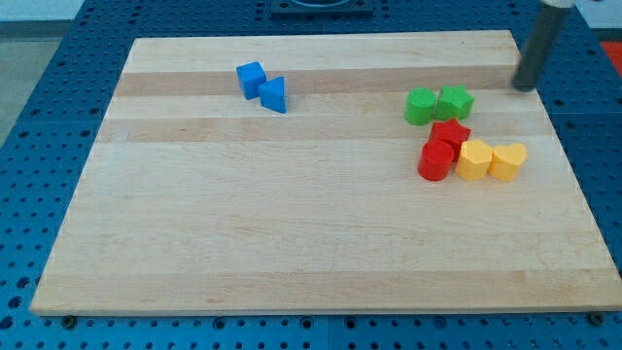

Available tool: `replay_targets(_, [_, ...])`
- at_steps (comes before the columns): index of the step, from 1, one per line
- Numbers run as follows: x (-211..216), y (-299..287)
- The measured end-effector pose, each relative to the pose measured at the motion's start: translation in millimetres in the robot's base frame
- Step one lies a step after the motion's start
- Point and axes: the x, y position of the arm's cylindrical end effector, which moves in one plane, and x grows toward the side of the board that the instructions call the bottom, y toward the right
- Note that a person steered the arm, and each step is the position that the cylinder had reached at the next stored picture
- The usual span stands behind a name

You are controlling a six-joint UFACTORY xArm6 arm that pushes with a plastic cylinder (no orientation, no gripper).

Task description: Push the green star and green circle left a bit

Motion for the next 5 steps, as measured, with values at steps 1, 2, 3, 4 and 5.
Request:
replay_targets(1, [23.1,-42.2])
replay_targets(2, [25.2,-102.6])
replay_targets(3, [28.2,-152.2])
replay_targets(4, [45.5,-100.1])
replay_targets(5, [73.2,-115.1])
